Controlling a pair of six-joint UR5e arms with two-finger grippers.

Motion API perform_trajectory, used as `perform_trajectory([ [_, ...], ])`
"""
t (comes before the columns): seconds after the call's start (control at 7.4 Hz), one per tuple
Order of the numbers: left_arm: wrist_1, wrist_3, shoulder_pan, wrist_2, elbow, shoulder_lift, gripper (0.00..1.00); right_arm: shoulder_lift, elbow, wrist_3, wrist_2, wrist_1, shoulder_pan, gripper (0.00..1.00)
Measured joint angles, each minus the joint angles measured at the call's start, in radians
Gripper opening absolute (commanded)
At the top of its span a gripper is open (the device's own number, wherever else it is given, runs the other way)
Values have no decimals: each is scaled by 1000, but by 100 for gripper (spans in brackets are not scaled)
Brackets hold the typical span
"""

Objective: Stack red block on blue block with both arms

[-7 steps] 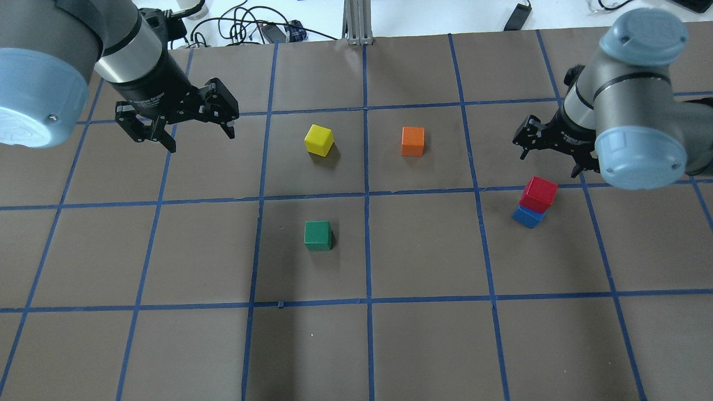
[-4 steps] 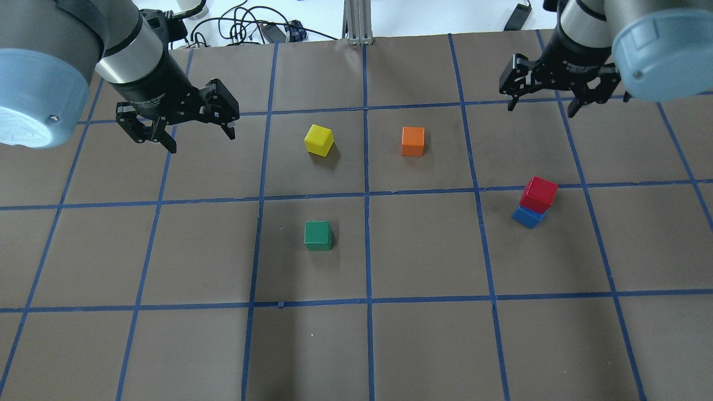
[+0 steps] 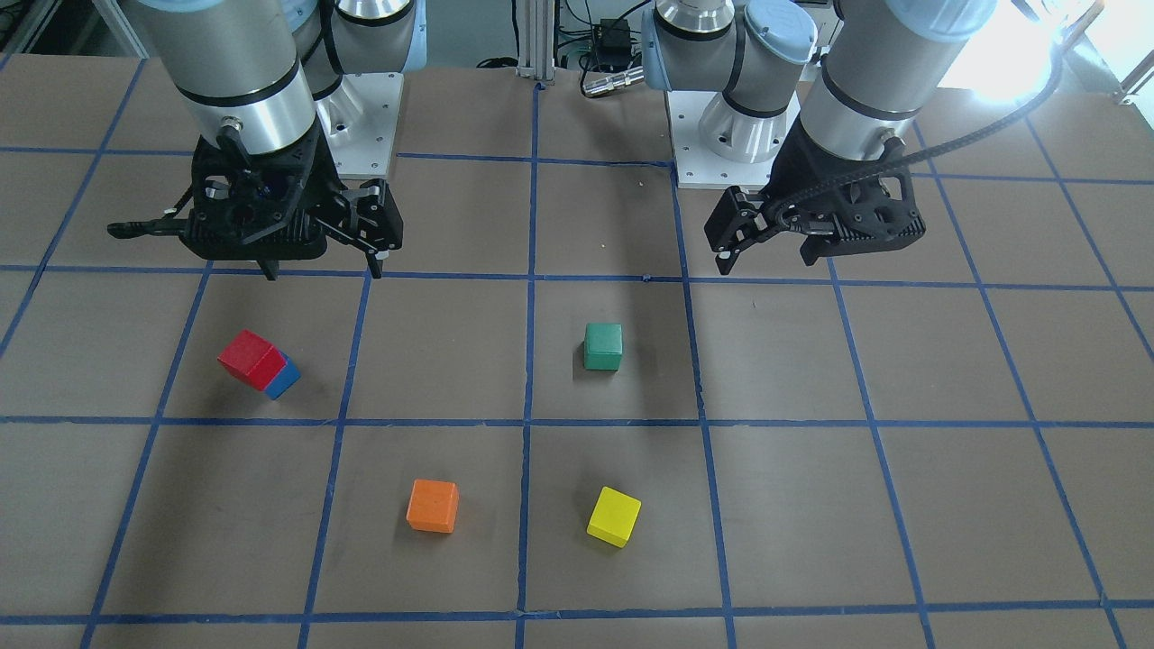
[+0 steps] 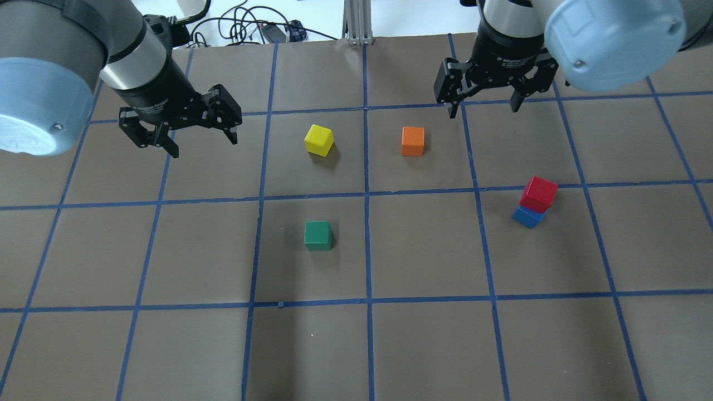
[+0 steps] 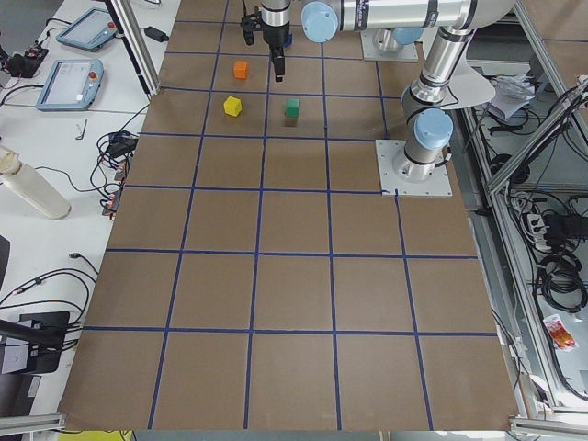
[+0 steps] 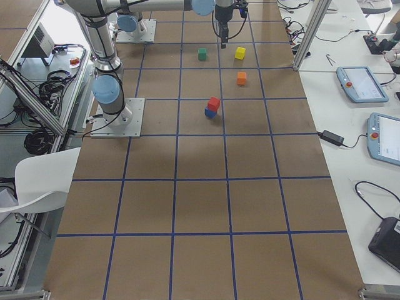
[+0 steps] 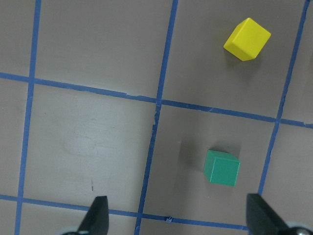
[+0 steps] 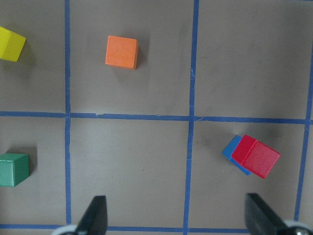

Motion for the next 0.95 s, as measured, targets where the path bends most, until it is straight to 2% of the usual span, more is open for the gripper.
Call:
perform_trajectory([
  [0.54,5,0,-4,2,1,0,100,-14,-19,-7,-14,53,-60,100],
  [0.95,5,0,-10,20,1,3,100,-4,-74,-9,-8,122,-66,100],
])
